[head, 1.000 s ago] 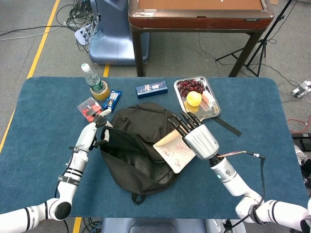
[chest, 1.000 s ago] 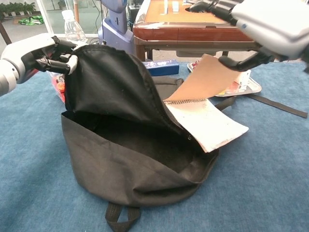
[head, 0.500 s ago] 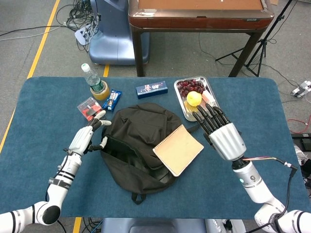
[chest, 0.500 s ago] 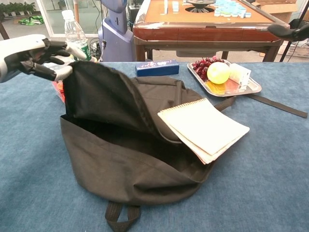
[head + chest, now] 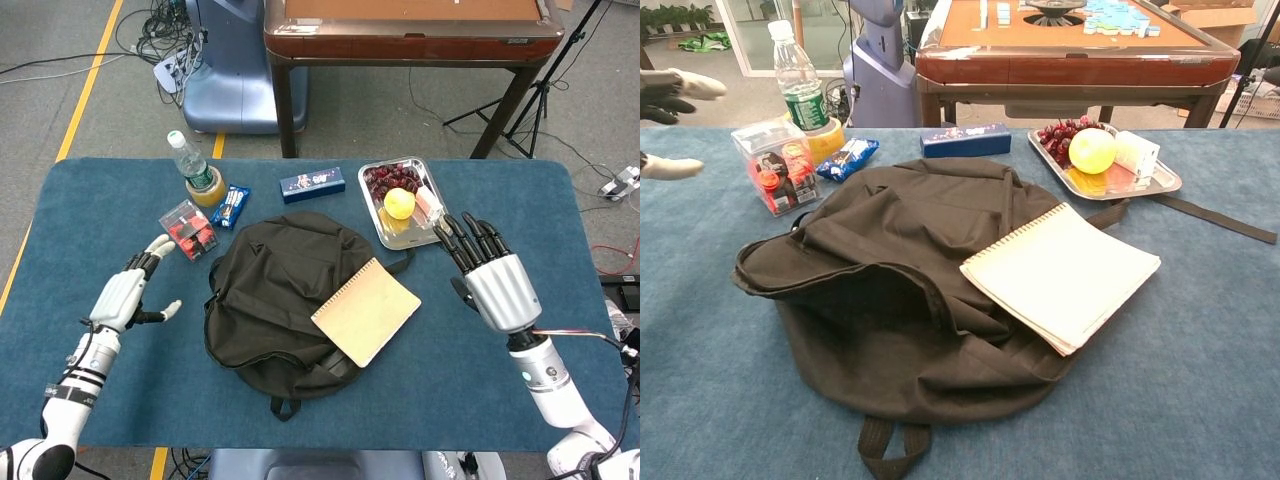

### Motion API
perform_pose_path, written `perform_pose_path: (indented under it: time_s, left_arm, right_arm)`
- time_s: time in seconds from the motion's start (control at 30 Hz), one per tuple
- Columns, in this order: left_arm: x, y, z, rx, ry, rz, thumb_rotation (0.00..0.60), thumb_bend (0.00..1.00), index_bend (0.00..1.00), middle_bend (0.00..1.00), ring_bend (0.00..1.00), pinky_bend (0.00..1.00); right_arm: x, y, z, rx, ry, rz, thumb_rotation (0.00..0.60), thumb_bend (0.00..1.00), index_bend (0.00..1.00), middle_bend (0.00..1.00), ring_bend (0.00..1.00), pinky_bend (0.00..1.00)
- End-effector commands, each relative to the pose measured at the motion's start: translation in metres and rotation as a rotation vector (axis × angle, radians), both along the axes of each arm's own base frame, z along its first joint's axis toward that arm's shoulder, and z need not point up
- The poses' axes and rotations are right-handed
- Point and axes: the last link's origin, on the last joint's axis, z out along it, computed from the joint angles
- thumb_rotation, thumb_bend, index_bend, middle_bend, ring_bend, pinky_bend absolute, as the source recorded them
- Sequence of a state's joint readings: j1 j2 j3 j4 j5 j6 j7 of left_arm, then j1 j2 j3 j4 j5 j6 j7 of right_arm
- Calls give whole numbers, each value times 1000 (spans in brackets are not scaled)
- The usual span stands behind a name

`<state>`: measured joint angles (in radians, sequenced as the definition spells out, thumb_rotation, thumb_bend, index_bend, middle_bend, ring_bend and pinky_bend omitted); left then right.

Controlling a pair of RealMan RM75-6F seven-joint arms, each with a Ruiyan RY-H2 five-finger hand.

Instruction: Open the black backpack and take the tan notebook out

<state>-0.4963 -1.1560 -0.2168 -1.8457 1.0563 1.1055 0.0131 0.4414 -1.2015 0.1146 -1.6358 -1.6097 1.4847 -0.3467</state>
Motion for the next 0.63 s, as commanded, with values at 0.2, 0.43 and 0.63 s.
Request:
perform_pose_path:
  time_s: [0.2,0.43,0.63]
  left_arm:
    - [-52,-19,37,198,169,71,600,270,261,0,0,31]
    - [-79,-48,46,251,202,117,600,270,282,0,0,31]
    - [-93,-77,48,287,264,115,600,270,297,0,0,31]
  right_arm:
    - [-48,33,18,110,-14,-183,600,303,218,299,242,406]
    - [-77,56,18,119,-64,-281,600,334,400,393,352,463]
    - [-94,77,10,147,-104,-360,600,335,443,414,364,467]
